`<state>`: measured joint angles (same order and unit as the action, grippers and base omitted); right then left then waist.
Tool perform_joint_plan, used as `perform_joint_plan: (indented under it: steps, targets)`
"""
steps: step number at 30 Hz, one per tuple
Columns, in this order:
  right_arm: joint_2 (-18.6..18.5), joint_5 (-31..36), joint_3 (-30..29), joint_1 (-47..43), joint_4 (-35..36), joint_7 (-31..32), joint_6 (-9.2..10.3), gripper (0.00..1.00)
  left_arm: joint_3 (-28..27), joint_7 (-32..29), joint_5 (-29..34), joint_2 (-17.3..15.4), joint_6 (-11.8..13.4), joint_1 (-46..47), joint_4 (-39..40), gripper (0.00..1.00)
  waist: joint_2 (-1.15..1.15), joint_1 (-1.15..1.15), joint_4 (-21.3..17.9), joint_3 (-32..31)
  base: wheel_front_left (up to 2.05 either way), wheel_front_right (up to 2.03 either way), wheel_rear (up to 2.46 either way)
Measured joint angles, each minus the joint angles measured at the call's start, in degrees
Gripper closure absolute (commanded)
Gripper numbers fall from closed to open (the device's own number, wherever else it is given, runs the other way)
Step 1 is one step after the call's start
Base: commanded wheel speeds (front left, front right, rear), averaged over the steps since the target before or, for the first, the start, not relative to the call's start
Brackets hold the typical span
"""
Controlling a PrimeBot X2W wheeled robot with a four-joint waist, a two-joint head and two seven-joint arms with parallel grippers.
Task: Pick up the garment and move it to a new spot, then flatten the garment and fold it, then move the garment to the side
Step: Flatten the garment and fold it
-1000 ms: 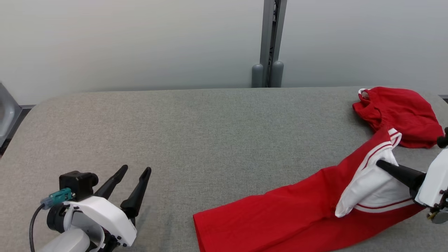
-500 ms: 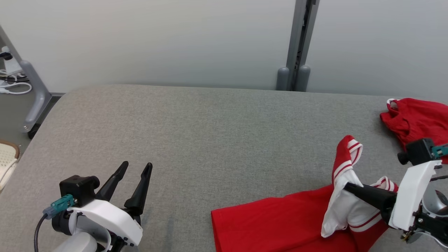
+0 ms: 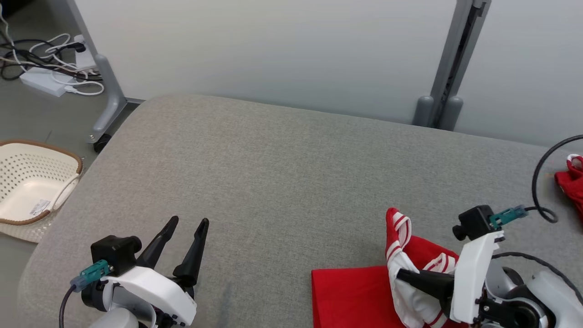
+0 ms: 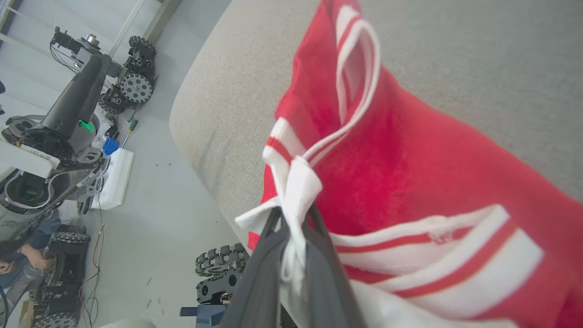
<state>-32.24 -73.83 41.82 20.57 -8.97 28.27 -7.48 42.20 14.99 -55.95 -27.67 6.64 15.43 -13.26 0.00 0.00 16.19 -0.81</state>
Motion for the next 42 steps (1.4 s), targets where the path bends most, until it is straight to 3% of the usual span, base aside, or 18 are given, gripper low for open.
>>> perform_joint_plan:
  steps: [16,20,21,22,28,34,42]
  targets:
    - [15.8,12.1,-7.3,-2.9,-8.5,6.0,0.0,1.0,0.0,0.0,0.4,1.1,-1.0,0.0,-2.1,0.0,0.0,0.0,4.2,-0.4,0.0,0.0,0.0]
    - [18.0,15.2,-9.3,-3.3,-10.1,7.1,0.0,0.54,0.1,-0.1,0.4,1.1,-1.1,0.0,-2.2,0.0,0.0,0.0,4.3,-0.2,0.0,0.0,0.0]
    - [18.5,15.8,-9.7,-3.3,-10.2,7.4,0.0,0.18,0.1,-0.1,0.4,1.1,-1.1,0.0,-2.2,0.0,0.0,0.0,4.2,-0.1,0.0,0.0,0.0]
    - [18.9,16.3,-10.1,-3.3,-10.2,7.8,0.0,0.0,0.1,-0.1,0.4,1.1,-1.1,0.0,-2.2,0.0,0.0,0.0,4.2,-0.1,0.0,0.0,0.0]
    - [20.7,17.3,-11.5,-4.3,-6.3,9.6,0.0,0.0,-0.4,-0.1,0.3,1.0,-1.0,0.0,-2.1,0.0,0.0,0.0,3.2,-0.3,0.0,0.0,0.0]
    - [21.7,11.7,-13.1,-7.5,5.1,11.6,0.0,0.0,-1.3,-0.1,0.1,0.5,-0.3,-1.2,-1.1,0.0,0.0,0.0,1.3,-1.1,0.0,0.0,0.0]
    - [18.4,10.1,-23.2,-10.4,17.7,9.5,0.0,0.0,-3.2,-0.1,0.7,-0.1,1.0,-2.4,0.6,0.0,0.0,0.0,-2.1,-1.2,0.0,0.0,0.0]
